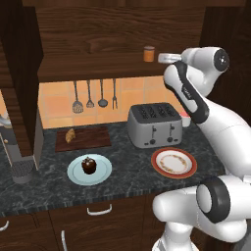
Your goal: From the different types of pastries on the counter, select a croissant and place it on the cutting board. Then retrieve a jar of jam from the cabinet and place it alongside the croissant on the cutting board.
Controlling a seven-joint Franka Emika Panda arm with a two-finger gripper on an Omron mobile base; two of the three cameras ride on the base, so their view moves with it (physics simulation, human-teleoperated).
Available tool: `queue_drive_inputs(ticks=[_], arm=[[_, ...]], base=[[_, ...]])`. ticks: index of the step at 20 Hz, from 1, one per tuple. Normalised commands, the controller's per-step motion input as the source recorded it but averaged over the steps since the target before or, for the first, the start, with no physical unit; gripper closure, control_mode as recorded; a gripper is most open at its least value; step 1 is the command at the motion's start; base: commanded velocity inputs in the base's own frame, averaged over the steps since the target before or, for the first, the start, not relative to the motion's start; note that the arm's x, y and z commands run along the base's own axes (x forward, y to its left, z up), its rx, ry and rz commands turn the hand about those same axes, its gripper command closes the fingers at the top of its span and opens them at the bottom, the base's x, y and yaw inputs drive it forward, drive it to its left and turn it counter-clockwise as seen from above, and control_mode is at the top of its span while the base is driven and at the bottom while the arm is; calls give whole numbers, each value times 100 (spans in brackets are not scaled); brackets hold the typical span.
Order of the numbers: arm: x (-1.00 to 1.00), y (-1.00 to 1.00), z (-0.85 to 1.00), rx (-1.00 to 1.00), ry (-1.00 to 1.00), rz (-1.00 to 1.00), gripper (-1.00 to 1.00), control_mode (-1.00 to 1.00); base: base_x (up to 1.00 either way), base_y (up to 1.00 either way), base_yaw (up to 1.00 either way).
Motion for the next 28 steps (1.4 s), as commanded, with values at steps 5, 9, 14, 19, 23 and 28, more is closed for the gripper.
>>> queue_drive_inputs(ticks=[5, 9, 14, 19, 23, 28], arm=[[55, 0, 0, 1, 4, 2, -100, -100], [29, 0, -5, 3, 0, 1, -100, -100], [36, 0, -18, 9, -1, 2, -100, -100], [45, 0, -5, 4, 0, 1, -100, -100], [41, 1, -11, 0, 0, 1, -100, -100], [37, 9, -16, 1, 0, 1, -100, -100]], base=[[0, 0, 0], [0, 0, 0], [0, 0, 0], [0, 0, 0], [0, 0, 0], [0, 0, 0]])
